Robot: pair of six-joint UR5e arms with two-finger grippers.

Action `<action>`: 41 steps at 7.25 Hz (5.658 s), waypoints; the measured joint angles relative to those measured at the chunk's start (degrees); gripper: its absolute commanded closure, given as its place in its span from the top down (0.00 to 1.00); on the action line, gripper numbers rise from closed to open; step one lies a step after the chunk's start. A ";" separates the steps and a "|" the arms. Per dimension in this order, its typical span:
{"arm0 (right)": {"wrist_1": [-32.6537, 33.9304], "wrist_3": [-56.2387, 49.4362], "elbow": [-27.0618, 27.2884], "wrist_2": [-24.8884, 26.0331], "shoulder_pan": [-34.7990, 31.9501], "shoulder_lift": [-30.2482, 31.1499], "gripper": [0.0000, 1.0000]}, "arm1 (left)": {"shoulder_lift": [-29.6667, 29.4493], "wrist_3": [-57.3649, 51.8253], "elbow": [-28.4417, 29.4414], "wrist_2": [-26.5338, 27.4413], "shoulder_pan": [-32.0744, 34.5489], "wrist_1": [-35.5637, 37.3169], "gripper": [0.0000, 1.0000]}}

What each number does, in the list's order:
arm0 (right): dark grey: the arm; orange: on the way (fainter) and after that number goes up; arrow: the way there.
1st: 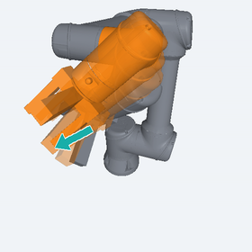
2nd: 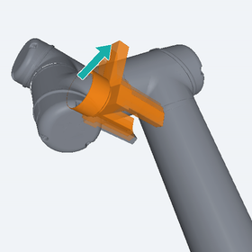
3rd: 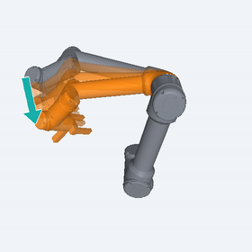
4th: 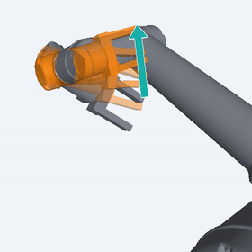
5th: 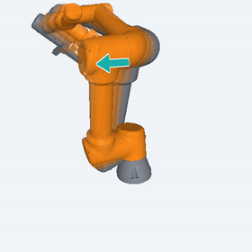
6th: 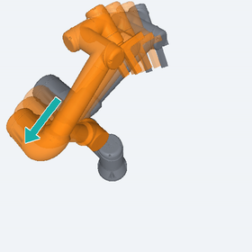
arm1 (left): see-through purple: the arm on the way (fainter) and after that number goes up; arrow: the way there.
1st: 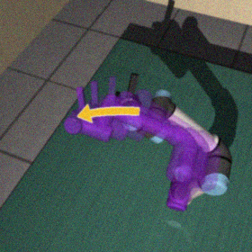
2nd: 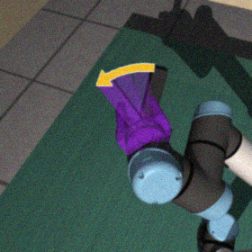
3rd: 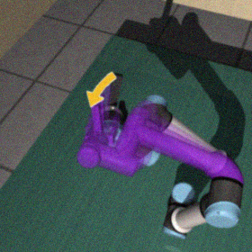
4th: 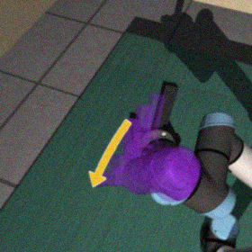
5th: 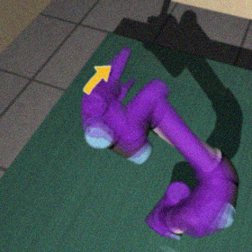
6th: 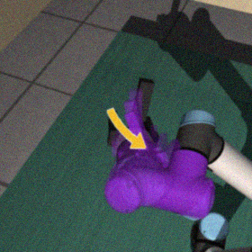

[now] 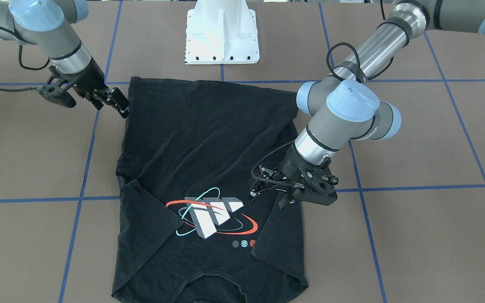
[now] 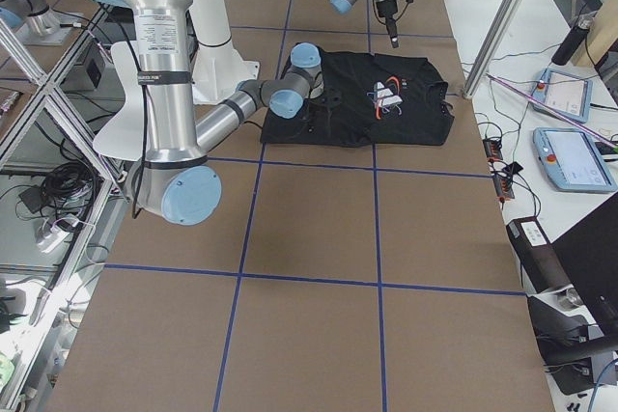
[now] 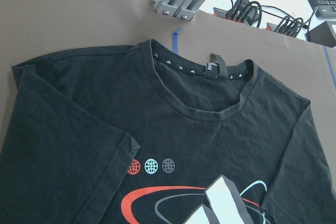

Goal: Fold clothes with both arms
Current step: 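Move the right gripper to the hem corner nearest the robot, then move the left gripper to the other near hem corner and grasp both corners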

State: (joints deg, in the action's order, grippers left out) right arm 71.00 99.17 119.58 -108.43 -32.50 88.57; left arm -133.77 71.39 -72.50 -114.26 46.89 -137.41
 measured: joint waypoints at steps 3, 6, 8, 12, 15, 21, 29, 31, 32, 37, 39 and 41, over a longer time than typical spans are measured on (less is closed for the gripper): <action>-0.26 15.72 3.25 12.02 14.12 4.44 0.96 | 5.30 1.55 -7.31 -3.71 -0.11 0.00 0.87; -0.32 17.54 3.15 15.54 21.30 5.80 0.93 | 5.90 3.34 -8.84 -4.83 -0.17 -0.11 0.88; -0.32 17.73 3.01 16.54 24.09 6.44 0.89 | 6.16 3.55 -9.03 -3.59 -0.14 -0.10 0.88; -0.34 18.30 2.19 16.89 25.51 6.61 0.84 | 6.80 3.66 -9.29 -2.69 -0.13 -0.09 0.88; -0.34 18.50 1.68 16.96 26.63 6.30 0.66 | 7.24 3.66 -9.33 -1.65 -0.16 -0.09 0.88; -0.34 18.52 1.09 17.42 26.85 6.15 0.00 | 8.14 3.61 -9.82 -1.08 -0.17 -0.14 0.88; -0.06 18.46 8.13 16.87 25.12 10.90 0.00 | 16.98 4.09 -18.55 -0.61 -0.26 -0.18 0.87; -0.13 18.48 9.67 15.03 25.16 12.63 0.00 | 25.76 11.08 -28.61 0.58 -2.57 -0.08 0.87; -0.11 18.50 10.43 13.14 25.12 12.93 0.00 | 30.77 15.51 -33.54 3.97 -6.09 -0.03 0.87; 0.01 18.43 11.42 10.89 25.06 13.70 0.00 | 46.96 28.91 -42.86 25.64 -31.11 0.73 0.79; 0.01 18.43 11.46 10.87 25.15 13.61 0.00 | 46.47 29.84 -42.71 27.95 -34.90 1.88 0.75; 0.01 18.37 11.46 10.87 25.18 13.58 0.00 | 44.91 29.93 -42.38 28.19 -36.07 4.41 0.72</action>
State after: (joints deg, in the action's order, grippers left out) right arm 71.02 117.54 131.04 -97.56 -7.32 102.15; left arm -88.87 101.33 -114.87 -86.07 10.82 -133.00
